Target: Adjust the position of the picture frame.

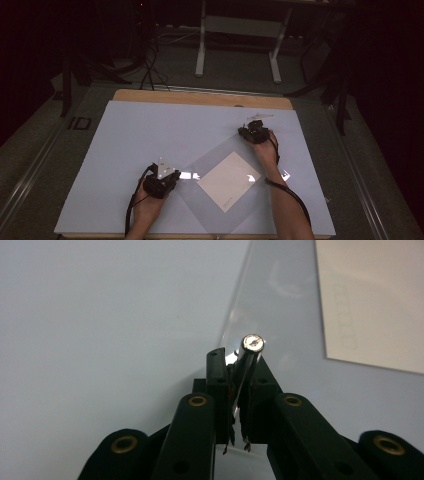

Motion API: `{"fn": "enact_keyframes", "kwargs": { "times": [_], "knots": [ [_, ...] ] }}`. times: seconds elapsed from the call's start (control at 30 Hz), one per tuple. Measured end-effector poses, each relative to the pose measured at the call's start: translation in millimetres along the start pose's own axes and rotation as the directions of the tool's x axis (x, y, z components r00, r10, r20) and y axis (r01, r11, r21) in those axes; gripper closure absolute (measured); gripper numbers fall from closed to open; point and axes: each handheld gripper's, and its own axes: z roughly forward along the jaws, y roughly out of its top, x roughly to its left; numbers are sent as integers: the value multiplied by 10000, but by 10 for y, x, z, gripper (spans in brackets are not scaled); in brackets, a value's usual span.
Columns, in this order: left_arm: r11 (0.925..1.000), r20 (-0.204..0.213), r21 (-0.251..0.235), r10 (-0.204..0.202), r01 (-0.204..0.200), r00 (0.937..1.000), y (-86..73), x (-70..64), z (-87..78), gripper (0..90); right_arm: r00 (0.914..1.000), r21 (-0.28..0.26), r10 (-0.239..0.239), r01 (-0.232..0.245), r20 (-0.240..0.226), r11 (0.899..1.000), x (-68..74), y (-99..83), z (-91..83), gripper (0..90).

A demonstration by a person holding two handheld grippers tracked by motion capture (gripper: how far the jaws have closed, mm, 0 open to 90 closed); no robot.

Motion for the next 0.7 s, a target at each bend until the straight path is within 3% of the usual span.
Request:
{"fn": "enact_keyframes", "kwargs": {
  "times": [0.17, 0.23, 0.3, 0.4, 0.47, 0.6, 0.63, 0.67, 0.7],
  "knots": [
    [9999, 309, 39, -144, 143, 9994, 6, 30, -26, 840, 9973, 304, 656, -647, -316, 9974, -27, 73, -47, 839],
    [10000, 477, -63, -26, 29, 9989, 30, 34, -68, 837, 9973, 382, 589, -572, -434, 9976, -36, 99, -102, 839],
    [9998, 1179, -153, -134, 153, 9929, 73, 76, -122, 823, 9965, 354, 604, -584, -570, 9977, -48, 106, -170, 840],
    [9993, 1169, -276, -218, 252, 9929, 120, 111, -178, 808, 9953, 275, 667, -649, -702, 9975, -63, 107, -255, 840],
    [9989, 962, -423, -181, 223, 9952, 190, 222, -259, 808, 9933, 159, 669, -657, -942, 9977, -50, 103, -406, 831],
    [9967, 889, -558, -543, 594, 9946, 338, 497, -307, 806, 9903, 146, 825, -814, -1118, 9966, 9, 79, -562, 828],
    [9967, 889, -558, -543, 594, 9946, 338, 497, -307, 805, 9889, 186, 937, -921, -1154, 9956, 21, 68, -579, 828],
    [9968, 908, -478, -589, 634, 9941, 457, 657, -289, 804, 9878, 175, 1037, -1023, -1159, 9946, 32, 57, -596, 828],
    [9968, 874, -455, -616, 658, 9943, 518, 734, -268, 805, 9868, 185, 1111, -1097, -1175, 9938, 42, 48, -607, 829]
  ]
}}
